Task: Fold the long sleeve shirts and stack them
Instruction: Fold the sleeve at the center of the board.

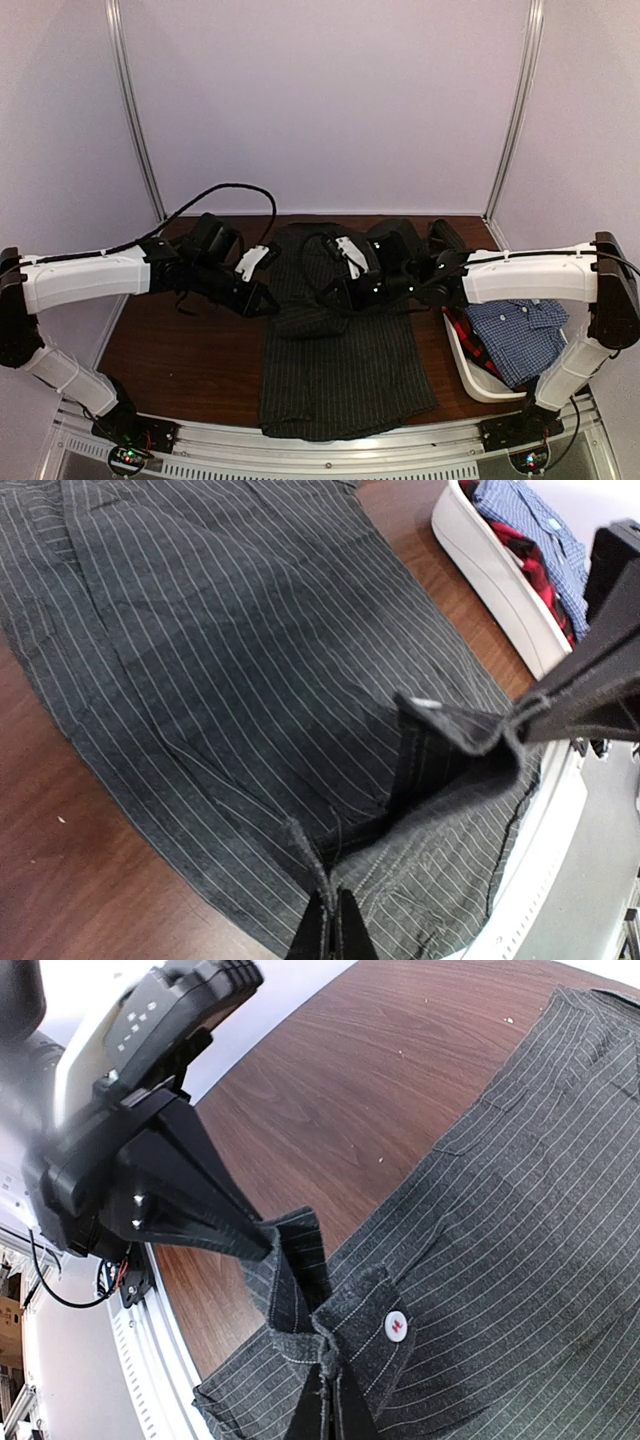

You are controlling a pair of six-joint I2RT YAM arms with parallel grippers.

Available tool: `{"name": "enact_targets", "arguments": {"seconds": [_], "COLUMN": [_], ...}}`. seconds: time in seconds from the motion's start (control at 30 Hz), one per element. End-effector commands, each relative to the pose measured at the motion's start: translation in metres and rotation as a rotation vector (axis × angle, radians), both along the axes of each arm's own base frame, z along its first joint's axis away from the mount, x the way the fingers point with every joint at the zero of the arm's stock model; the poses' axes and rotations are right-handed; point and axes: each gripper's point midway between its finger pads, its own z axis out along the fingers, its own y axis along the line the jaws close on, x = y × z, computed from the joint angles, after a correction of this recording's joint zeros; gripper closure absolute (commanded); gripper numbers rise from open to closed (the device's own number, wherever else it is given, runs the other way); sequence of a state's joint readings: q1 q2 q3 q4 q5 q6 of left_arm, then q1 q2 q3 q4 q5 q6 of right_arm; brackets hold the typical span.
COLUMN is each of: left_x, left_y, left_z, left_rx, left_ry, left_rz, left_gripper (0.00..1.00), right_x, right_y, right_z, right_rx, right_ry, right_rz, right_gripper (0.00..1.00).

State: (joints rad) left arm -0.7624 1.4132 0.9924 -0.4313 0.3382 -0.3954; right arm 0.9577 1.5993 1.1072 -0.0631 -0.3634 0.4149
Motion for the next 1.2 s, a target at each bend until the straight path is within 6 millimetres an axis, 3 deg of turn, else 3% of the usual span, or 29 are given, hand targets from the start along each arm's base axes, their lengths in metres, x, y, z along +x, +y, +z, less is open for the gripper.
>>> {"name": "enact_targets", "arguments": {"seconds": [0.0,0.13,0.37,0.73,1.0,1.17], "left_x": [-0.010,-0.009,-0.001,-0.037,-0.072,-0.090], "left_y": [-0.009,-0.005,-0.003,0.005,0.007,0.008], "left_z": [0.012,0.011,0.048,-0.002,-0.035,-0.053], "left_rx": [-0.066,-0.053,-0.084,-0.033,-0.002,0.018], "left_ry": [-0.009,-0.020,-0.107,0.034,0.135,0.188], "left_rz": [-0.033,-0.012,0.016,-0.022,-0.074,-0.095], "left_gripper": [1.00,1.00,1.00,1.00,1.00,0.94], "right_x": [-0.013,-0.029,-0.038,-0.061,-0.093,-0.109], "right_y": [0.004,0.011,0.019,0.023,0.025,0.025], "right_z": [0.007,-0.007,-0.002,-0.040,-0.072,-0.089], "right_rx": [-0.007,-0.026,-0.004,-0.079,-0.125,-0.159], "right_ry": [-0.009,0.015,0.011,0.063,0.124,0.150], "right_rz": [0.050,0.077,0.083,0.131,0.205,0.231], "right_gripper": [1.00,1.00,1.00,1.00,1.00,1.00]}}
